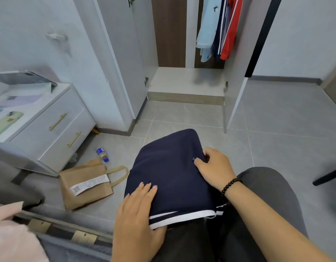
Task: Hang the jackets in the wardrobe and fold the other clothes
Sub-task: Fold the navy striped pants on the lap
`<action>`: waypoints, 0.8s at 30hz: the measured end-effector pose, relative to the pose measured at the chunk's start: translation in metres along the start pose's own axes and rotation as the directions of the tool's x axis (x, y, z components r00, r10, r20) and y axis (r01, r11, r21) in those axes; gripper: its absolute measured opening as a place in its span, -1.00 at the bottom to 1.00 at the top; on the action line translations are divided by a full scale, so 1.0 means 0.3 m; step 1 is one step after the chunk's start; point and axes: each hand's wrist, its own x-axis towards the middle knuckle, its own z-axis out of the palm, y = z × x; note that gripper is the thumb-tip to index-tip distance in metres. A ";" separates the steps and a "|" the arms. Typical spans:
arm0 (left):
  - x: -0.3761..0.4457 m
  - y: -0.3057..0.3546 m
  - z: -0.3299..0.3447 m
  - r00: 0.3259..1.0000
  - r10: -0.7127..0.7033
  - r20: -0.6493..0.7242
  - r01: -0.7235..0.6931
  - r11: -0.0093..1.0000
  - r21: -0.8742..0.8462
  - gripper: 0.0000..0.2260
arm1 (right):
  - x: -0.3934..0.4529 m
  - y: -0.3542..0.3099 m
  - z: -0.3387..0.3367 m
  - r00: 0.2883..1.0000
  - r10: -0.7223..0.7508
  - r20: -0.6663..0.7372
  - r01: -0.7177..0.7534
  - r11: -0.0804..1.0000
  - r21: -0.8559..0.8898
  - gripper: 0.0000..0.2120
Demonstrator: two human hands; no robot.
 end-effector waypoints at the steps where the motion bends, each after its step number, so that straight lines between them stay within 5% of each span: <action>1: -0.010 -0.002 -0.003 0.997 -0.071 -0.035 0.069 0.995 -0.068 -0.39 | 0.007 -0.024 0.005 0.999 0.013 0.037 -0.015 0.998 0.058 -0.77; 3: -0.028 -0.003 -0.009 0.954 -0.296 -0.057 0.271 0.925 -0.268 -0.28 | 0.022 -0.057 0.026 0.985 0.096 0.143 -0.120 0.977 0.176 -0.87; 6: -0.037 -0.014 -0.015 0.821 -0.569 0.045 0.507 0.690 -0.517 -0.17 | 0.038 -0.069 0.066 0.955 0.195 0.222 -0.259 0.915 0.311 -0.82; 9: -0.040 -0.042 -0.024 0.696 -0.703 0.149 0.581 0.428 -0.692 -0.31 | 0.042 -0.061 0.085 0.942 0.222 0.250 -0.310 0.858 0.409 -0.93; 11: -0.036 -0.056 -0.033 0.670 -0.723 0.170 0.573 0.357 -0.738 -0.44 | 0.043 -0.066 0.090 0.944 0.205 0.259 -0.300 0.859 0.415 -0.85; 20: 0.003 -0.077 -0.142 0.818 -0.557 -0.145 0.446 0.772 -0.453 -0.37 | 0.038 -0.227 -0.099 0.992 -0.125 0.020 0.097 0.855 0.509 -0.70; 24: -0.033 -0.099 -0.140 0.944 -0.269 -0.191 0.220 0.945 -0.244 -0.46 | -0.043 -0.066 -0.065 0.998 0.052 0.020 -0.055 0.881 0.470 -0.81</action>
